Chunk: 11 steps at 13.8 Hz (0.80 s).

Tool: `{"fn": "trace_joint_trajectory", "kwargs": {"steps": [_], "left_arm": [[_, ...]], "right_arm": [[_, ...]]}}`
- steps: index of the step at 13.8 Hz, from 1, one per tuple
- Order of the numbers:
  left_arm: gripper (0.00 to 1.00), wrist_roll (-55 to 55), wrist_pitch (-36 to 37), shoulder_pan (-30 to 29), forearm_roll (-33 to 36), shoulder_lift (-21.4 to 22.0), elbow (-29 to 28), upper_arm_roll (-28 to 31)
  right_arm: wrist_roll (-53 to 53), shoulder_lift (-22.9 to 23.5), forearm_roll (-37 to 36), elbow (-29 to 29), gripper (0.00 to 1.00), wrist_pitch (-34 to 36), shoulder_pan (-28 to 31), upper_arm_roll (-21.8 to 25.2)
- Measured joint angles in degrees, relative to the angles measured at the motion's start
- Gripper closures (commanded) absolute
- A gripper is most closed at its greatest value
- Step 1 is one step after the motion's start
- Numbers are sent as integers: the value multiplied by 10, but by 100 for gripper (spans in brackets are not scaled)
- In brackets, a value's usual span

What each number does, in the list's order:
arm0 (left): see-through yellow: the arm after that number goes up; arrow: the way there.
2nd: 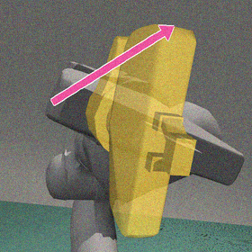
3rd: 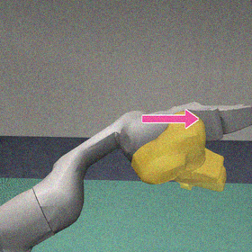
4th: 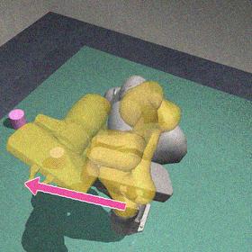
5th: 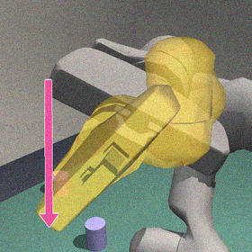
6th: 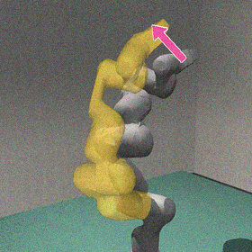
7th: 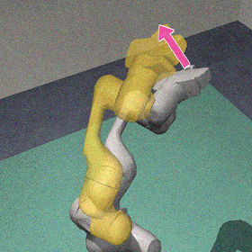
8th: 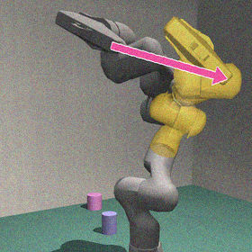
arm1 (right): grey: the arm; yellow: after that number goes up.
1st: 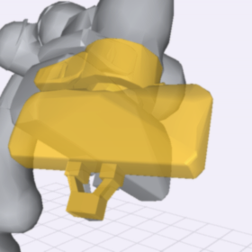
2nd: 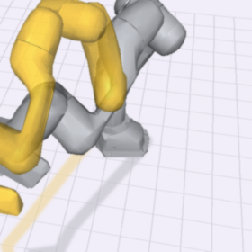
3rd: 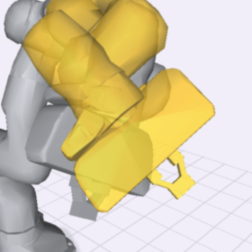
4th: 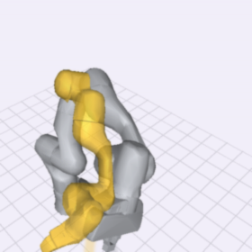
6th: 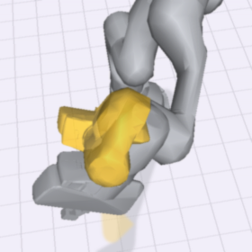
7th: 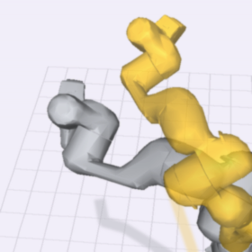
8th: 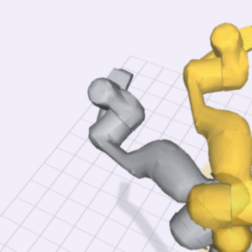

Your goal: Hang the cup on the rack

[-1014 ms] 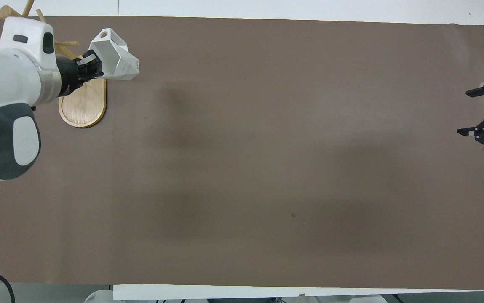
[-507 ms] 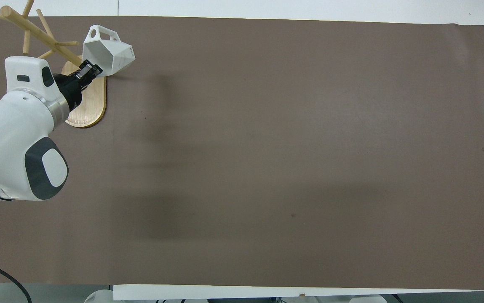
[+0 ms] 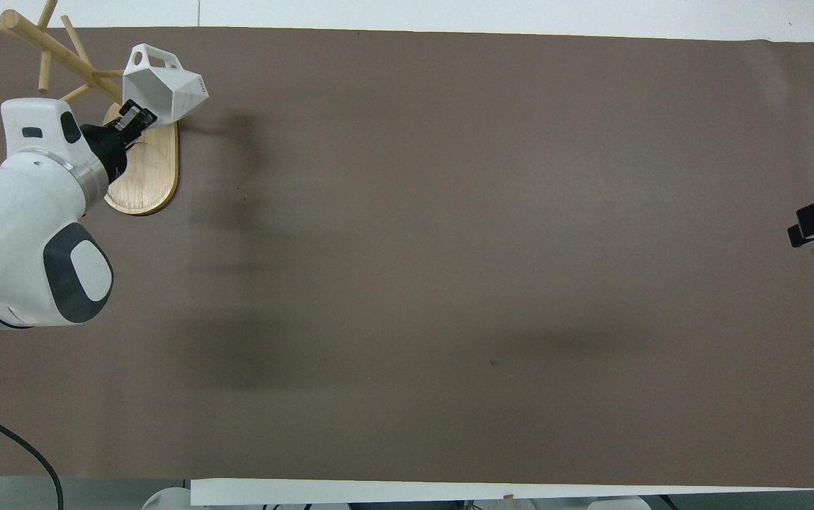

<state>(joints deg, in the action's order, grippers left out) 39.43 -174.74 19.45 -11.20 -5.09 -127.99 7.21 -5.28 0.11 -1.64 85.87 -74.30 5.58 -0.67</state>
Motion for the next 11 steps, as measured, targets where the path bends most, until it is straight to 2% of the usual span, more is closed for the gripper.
{"fn": "trace_joint_trajectory", "kwargs": {"steps": [3,6,7,8,9,10,11], "left_arm": [[100,0,0,-4,-10,0,-3,-1],[100,0,1,-17,-14,-1,-21,-1],[85,-1,0,-23,-14,0,-21,-1],[61,0,2,-25,-14,1,-22,-2],[28,0,3,-30,-15,0,-24,-1],[8,0,8,-39,-15,0,-25,-1],[0,0,22,-46,-15,0,-25,-1]], "right_arm": [[13,0,3,3,0,-1,-2,5],[13,0,4,3,0,-5,-44,38],[13,0,4,4,0,-13,-50,44],[13,0,4,4,0,-16,-52,46],[13,0,4,4,0,-17,-51,47],[13,0,4,4,0,-17,-51,49],[13,0,4,4,0,-17,-50,49]]}}
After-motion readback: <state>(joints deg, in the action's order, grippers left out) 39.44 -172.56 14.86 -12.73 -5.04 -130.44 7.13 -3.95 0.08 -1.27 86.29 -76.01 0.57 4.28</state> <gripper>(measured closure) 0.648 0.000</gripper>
